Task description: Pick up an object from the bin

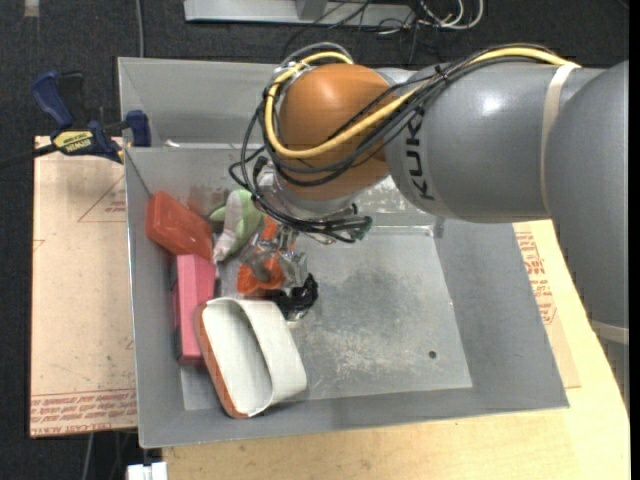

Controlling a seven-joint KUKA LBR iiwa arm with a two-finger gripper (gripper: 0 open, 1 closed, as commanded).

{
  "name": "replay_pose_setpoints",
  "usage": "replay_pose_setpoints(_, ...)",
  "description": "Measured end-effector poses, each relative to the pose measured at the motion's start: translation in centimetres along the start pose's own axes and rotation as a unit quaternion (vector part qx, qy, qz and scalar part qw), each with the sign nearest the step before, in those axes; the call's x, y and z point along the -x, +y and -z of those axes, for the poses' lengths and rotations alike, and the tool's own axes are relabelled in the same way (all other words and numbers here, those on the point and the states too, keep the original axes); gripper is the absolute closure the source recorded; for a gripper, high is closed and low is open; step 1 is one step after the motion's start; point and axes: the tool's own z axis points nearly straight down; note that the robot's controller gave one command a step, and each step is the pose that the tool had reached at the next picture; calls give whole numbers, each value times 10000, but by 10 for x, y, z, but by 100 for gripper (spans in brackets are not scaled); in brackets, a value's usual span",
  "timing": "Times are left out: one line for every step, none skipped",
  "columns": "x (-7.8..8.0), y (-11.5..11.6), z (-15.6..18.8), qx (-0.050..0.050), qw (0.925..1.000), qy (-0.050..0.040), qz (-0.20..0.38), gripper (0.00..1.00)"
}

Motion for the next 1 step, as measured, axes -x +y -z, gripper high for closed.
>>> replay_pose_setpoints(4, 4, 9, 16, 9999, 6, -116, 100)
